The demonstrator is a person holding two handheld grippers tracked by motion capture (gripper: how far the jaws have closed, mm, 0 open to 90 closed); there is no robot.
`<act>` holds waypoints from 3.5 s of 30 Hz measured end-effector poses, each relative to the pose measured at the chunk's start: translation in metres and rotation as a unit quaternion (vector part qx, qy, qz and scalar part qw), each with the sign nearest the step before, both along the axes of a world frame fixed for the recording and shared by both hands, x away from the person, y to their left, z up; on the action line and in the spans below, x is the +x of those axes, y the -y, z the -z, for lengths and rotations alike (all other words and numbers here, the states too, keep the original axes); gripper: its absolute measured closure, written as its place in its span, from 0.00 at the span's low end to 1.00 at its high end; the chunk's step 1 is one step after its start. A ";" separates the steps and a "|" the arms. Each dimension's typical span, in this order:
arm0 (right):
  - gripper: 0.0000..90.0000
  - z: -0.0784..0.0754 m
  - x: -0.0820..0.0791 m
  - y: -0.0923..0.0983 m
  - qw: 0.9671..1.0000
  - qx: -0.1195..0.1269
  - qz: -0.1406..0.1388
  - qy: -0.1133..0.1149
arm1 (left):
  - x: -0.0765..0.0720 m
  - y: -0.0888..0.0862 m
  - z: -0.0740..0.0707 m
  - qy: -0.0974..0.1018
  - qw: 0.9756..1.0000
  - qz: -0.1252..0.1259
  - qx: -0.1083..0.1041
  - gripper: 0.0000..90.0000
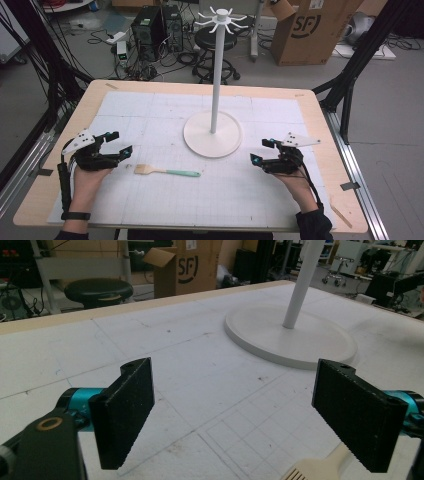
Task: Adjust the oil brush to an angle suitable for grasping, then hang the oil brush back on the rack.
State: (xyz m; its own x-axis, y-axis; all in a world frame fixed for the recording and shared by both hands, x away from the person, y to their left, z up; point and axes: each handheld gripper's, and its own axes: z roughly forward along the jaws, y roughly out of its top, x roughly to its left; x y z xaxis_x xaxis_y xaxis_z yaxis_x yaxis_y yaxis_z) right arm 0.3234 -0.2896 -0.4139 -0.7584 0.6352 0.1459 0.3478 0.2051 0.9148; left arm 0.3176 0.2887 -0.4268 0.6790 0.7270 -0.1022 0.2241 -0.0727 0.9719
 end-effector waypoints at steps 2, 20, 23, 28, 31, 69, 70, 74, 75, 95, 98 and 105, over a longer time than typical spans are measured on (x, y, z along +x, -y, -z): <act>0.18 0.003 -0.001 0.010 1.000 0.001 0.020 0.000 | 0.000 0.000 0.000 0.000 1.000 0.000 -0.001 0.20; 0.18 0.012 -0.004 0.040 0.998 0.000 0.065 0.000 | -0.001 0.004 -0.004 0.001 1.000 0.026 0.011 0.17; 0.18 0.013 -0.004 0.042 0.998 0.001 0.065 0.000 | -0.001 0.007 -0.007 -0.005 0.999 0.041 0.025 0.16; 0.18 0.013 -0.004 0.047 0.998 0.005 0.068 0.001 | -0.003 0.014 -0.009 -0.012 0.998 0.062 0.021 0.15; 0.18 0.013 -0.005 0.049 0.997 0.007 0.071 -0.001 | -0.004 0.018 -0.008 -0.018 0.996 0.082 0.025 0.15; 0.18 0.016 -0.005 0.051 0.998 0.002 0.067 -0.008 | 0.002 0.093 0.022 -0.046 0.953 0.235 0.187 0.60; 0.18 0.016 -0.005 0.051 0.998 0.002 0.067 -0.009 | 0.002 0.094 0.022 -0.047 0.953 0.234 0.187 0.62; 0.18 0.016 -0.005 0.052 0.998 0.004 0.068 -0.010 | 0.002 0.096 0.023 -0.051 0.951 0.231 0.200 0.69; 0.18 0.017 -0.005 0.052 0.998 0.004 0.068 -0.011 | 0.002 0.098 0.024 -0.052 0.948 0.231 0.212 0.71; 0.18 0.017 -0.006 0.059 0.997 0.010 0.075 -0.007 | 0.003 0.099 0.023 -0.066 0.941 0.252 0.218 0.90; 0.19 0.017 -0.006 0.059 0.997 0.010 0.074 -0.010 | 0.003 0.098 0.023 -0.070 0.943 0.244 0.216 0.91; 0.19 0.018 -0.005 0.059 0.997 0.009 0.076 -0.009 | 0.002 0.096 0.019 -0.064 0.946 0.249 0.196 0.91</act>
